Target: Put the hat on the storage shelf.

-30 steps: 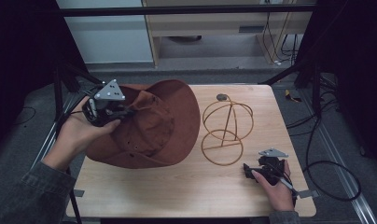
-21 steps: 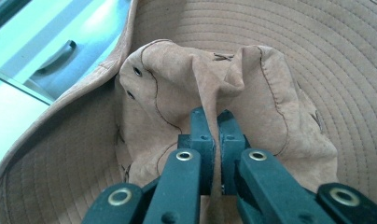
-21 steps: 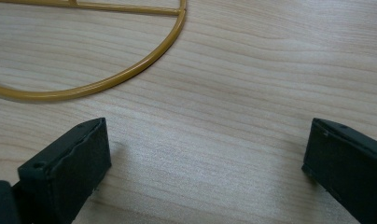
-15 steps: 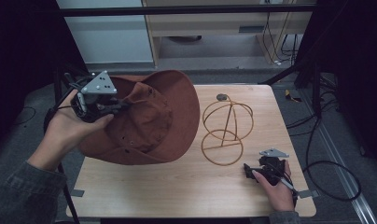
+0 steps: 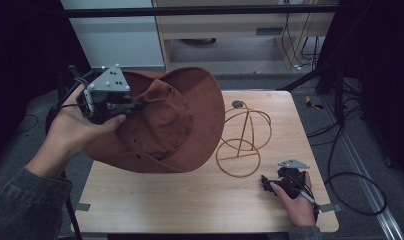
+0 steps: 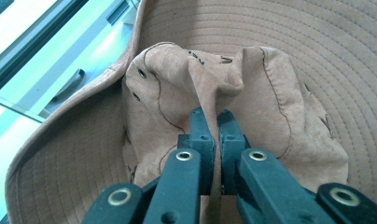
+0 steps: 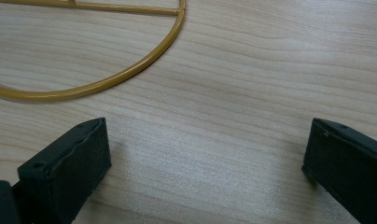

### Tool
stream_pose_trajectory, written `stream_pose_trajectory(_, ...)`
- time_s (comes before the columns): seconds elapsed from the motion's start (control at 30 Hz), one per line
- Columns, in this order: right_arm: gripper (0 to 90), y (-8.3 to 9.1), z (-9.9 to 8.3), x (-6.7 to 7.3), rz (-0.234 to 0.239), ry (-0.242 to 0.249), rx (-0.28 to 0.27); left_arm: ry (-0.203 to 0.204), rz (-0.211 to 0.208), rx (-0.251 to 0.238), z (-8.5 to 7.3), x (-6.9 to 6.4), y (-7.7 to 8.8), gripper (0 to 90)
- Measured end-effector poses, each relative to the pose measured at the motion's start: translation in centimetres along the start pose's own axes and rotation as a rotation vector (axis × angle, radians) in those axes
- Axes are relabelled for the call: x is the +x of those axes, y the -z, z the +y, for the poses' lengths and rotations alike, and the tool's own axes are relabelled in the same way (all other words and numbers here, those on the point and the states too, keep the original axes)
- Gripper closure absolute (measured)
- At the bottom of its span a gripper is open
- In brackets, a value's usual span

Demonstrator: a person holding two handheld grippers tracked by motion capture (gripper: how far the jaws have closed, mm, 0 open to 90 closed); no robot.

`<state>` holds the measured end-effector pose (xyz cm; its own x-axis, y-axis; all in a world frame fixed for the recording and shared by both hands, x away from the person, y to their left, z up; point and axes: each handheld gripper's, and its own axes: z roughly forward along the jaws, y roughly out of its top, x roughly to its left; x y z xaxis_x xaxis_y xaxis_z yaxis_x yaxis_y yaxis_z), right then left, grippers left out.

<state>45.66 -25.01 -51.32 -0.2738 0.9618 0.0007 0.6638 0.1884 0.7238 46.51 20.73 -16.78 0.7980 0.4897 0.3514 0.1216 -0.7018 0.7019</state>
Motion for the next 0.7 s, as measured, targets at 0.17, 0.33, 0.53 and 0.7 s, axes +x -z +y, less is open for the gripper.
stream_pose_trajectory(0.17, 0.7, 0.0, 0.0, 0.0, 0.0, 0.0, 0.0, -0.023, -0.009, -0.004, 1.5, -0.3, -0.5, 88.0)
stream_pose_trajectory(0.33, 0.7, 0.0, 0.0, 0.0, 0.001, -0.001, 0.001, -0.043, -0.025, 0.0, 2.9, -0.7, -1.6, 87.9)
stream_pose_trajectory(0.53, 0.6, 0.0, 0.0, 0.0, 0.0, 0.0, 0.001, -0.058, -0.048, 0.007, 4.3, -0.9, -3.0, 87.9)
stream_pose_trajectory(0.7, 0.6, 0.0, 0.0, 0.0, 0.001, -0.001, -0.001, -0.073, -0.057, 0.01, 5.5, -1.1, -3.7, 87.9)
